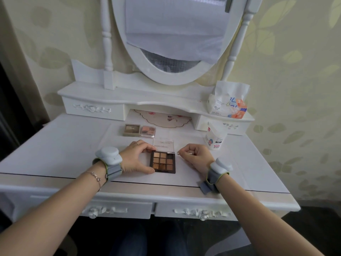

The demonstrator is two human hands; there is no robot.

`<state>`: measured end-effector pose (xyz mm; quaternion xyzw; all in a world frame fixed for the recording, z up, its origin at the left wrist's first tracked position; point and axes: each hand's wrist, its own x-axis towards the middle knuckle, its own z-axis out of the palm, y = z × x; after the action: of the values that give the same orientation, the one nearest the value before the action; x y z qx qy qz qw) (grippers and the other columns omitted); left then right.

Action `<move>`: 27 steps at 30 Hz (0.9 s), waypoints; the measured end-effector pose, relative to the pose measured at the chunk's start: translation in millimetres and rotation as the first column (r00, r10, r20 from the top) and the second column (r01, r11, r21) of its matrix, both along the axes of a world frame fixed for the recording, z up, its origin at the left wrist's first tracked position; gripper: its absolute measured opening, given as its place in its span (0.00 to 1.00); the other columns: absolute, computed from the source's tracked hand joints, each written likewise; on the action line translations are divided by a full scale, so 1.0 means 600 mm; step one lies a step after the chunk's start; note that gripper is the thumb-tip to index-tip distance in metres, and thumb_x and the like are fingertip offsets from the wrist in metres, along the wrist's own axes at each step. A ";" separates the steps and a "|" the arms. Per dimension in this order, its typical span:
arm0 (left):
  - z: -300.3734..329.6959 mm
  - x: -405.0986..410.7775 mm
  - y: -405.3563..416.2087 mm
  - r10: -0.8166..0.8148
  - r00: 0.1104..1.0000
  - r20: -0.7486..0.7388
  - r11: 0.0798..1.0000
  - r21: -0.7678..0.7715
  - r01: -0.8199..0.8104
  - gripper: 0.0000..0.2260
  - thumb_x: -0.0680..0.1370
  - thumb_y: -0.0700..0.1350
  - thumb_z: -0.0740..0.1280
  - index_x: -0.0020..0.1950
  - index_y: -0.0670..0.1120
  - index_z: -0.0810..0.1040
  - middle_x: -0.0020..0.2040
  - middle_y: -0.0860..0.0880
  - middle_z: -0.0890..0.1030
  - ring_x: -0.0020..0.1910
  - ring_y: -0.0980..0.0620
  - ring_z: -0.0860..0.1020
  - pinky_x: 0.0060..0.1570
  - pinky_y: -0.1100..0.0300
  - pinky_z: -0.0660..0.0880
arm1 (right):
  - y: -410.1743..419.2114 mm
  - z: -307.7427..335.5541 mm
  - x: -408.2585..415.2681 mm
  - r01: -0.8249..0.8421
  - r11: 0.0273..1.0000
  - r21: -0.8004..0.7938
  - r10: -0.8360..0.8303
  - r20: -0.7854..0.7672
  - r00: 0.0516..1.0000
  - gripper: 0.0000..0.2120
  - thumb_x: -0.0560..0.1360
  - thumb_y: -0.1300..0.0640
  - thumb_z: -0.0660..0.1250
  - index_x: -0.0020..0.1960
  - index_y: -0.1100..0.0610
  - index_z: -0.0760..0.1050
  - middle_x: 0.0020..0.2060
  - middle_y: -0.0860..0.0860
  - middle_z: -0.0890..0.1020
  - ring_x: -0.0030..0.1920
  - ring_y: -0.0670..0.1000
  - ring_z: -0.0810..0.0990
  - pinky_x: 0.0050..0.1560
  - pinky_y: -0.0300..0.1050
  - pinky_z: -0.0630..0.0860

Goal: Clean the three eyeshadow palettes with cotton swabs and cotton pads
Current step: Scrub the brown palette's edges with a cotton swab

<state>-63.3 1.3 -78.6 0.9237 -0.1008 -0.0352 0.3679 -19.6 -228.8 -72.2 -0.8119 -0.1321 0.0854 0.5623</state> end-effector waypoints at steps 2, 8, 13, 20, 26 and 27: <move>-0.001 0.000 0.000 0.001 1.000 0.002 1.000 -0.001 -0.001 0.42 0.51 0.65 0.66 0.64 0.52 0.71 0.56 0.53 0.69 0.59 0.55 0.67 0.60 0.65 0.64 | 0.000 -0.002 0.001 0.000 1.000 -0.007 0.000 0.010 1.000 0.07 0.75 0.59 0.67 0.38 0.54 0.79 0.22 0.45 0.69 0.23 0.43 0.60 0.24 0.35 0.58; 0.000 0.000 0.000 0.006 1.000 0.004 1.000 0.009 -0.006 0.42 0.51 0.65 0.66 0.63 0.53 0.70 0.56 0.53 0.69 0.59 0.55 0.67 0.61 0.62 0.65 | -0.002 0.000 -0.002 -0.050 0.997 -0.064 0.052 0.033 0.998 0.07 0.74 0.59 0.68 0.37 0.54 0.79 0.30 0.54 0.74 0.29 0.46 0.64 0.29 0.38 0.61; -0.001 0.000 -0.001 0.010 1.000 0.001 1.000 0.011 -0.010 0.42 0.51 0.65 0.66 0.63 0.53 0.71 0.56 0.53 0.70 0.59 0.55 0.67 0.61 0.63 0.64 | 0.000 0.000 -0.001 -0.032 0.997 -0.073 0.038 0.079 0.996 0.07 0.75 0.59 0.67 0.38 0.52 0.79 0.31 0.55 0.73 0.31 0.50 0.64 0.30 0.40 0.61; 0.000 0.001 -0.001 0.012 1.000 -0.004 1.000 0.018 -0.012 0.42 0.51 0.65 0.66 0.63 0.53 0.70 0.56 0.53 0.69 0.59 0.55 0.67 0.60 0.64 0.64 | -0.007 0.003 -0.002 -0.095 0.988 -0.125 0.102 0.047 0.994 0.08 0.74 0.61 0.67 0.37 0.53 0.79 0.27 0.49 0.71 0.27 0.42 0.63 0.28 0.34 0.60; 0.001 -0.001 -0.002 0.012 1.000 -0.014 1.000 0.003 -0.012 0.40 0.51 0.65 0.66 0.62 0.54 0.70 0.56 0.54 0.69 0.59 0.55 0.67 0.60 0.64 0.64 | -0.002 -0.001 -0.001 -0.050 0.997 -0.066 0.055 0.077 0.995 0.07 0.75 0.62 0.66 0.39 0.55 0.79 0.24 0.47 0.69 0.22 0.40 0.61 0.24 0.31 0.58; 0.002 -0.001 -0.003 0.012 1.000 -0.016 1.000 -0.001 -0.012 0.40 0.50 0.65 0.66 0.62 0.54 0.70 0.56 0.54 0.69 0.59 0.55 0.67 0.59 0.65 0.63 | -0.003 -0.002 -0.002 -0.054 0.996 -0.064 0.059 0.071 0.996 0.07 0.75 0.62 0.66 0.39 0.56 0.79 0.23 0.45 0.69 0.23 0.40 0.60 0.25 0.32 0.58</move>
<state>-63.8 -0.4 -77.4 0.9238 -0.0924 -0.0402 0.3695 -20.6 -230.4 -73.5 -0.8276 -0.1727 0.0755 0.5288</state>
